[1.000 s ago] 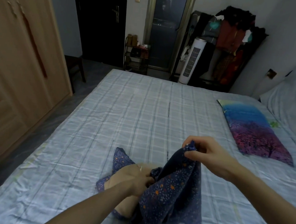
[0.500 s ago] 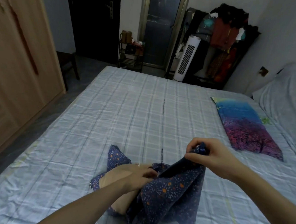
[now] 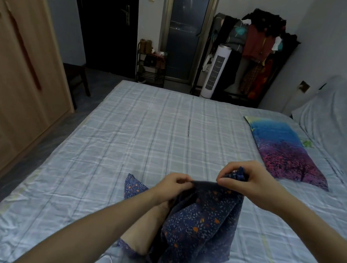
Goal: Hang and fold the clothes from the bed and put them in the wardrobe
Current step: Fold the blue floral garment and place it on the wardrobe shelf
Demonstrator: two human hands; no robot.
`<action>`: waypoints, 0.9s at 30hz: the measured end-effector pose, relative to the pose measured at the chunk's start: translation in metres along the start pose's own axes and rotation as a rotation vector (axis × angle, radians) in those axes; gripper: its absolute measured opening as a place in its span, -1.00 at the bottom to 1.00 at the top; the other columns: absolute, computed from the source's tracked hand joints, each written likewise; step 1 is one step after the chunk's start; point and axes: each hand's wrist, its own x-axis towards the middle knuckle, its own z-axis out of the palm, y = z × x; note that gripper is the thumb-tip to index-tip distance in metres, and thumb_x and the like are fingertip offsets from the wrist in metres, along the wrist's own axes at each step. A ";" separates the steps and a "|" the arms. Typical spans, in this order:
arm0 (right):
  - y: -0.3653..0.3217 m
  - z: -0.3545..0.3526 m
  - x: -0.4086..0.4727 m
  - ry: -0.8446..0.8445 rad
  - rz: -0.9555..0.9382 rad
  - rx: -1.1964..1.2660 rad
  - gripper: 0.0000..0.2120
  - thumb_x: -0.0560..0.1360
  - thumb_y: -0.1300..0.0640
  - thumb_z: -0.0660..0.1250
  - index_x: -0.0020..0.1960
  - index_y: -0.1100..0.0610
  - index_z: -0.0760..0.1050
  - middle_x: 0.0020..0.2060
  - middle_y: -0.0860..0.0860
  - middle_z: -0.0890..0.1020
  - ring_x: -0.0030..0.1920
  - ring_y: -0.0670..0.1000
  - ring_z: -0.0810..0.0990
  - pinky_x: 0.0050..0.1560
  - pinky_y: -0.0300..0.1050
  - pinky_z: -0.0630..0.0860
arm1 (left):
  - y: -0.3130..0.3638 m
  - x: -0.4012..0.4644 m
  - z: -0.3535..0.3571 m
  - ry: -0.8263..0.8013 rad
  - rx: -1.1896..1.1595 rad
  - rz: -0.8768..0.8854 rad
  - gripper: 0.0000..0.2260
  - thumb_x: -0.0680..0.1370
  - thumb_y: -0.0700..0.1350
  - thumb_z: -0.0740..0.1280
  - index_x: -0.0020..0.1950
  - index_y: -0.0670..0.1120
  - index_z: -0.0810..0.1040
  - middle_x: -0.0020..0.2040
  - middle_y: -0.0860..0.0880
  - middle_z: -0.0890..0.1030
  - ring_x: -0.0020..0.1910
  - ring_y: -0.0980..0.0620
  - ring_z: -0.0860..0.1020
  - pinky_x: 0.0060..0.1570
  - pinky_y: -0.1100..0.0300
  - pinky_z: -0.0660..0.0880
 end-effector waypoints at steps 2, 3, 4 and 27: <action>0.006 -0.005 -0.001 0.018 0.002 -0.104 -0.97 0.46 0.11 0.45 -0.15 0.05 0.63 -0.24 -0.05 0.67 -0.19 -0.10 0.63 -0.16 -0.25 0.52 | 0.008 0.008 -0.024 0.041 0.061 0.037 -0.86 0.60 -0.19 0.28 -0.04 -0.22 0.60 -0.15 -0.05 0.62 -0.19 0.16 0.53 -0.10 0.27 0.45; 0.012 -0.007 -0.001 0.034 0.008 -0.203 -0.93 0.44 0.02 0.45 -0.12 -0.01 0.60 -0.27 -0.09 0.65 -0.21 -0.12 0.61 -0.19 -0.29 0.49 | 0.013 0.011 -0.036 0.058 0.094 0.042 -0.84 0.61 -0.15 0.27 -0.06 -0.19 0.59 -0.18 -0.05 0.60 -0.20 0.12 0.52 -0.11 0.20 0.44; 0.018 -0.009 0.000 0.041 0.019 -0.308 -0.85 0.41 -0.07 0.46 -0.09 -0.06 0.55 -0.32 -0.09 0.60 -0.26 -0.13 0.57 -0.25 -0.32 0.44 | 0.020 0.014 -0.046 0.061 0.134 0.040 -0.83 0.62 -0.12 0.25 -0.10 -0.15 0.56 -0.22 -0.03 0.57 -0.22 0.10 0.49 -0.12 0.15 0.41; 0.004 -0.031 0.056 0.452 -0.250 -0.966 -0.85 0.54 -0.01 0.29 0.07 -0.02 0.57 -0.12 -0.04 0.63 -0.18 0.12 0.62 -0.37 -0.01 0.54 | 0.049 0.003 -0.137 0.064 0.829 0.010 -0.81 0.60 0.02 0.28 0.07 -0.04 0.62 0.00 -0.10 0.67 0.03 -0.08 0.59 -0.01 0.07 0.50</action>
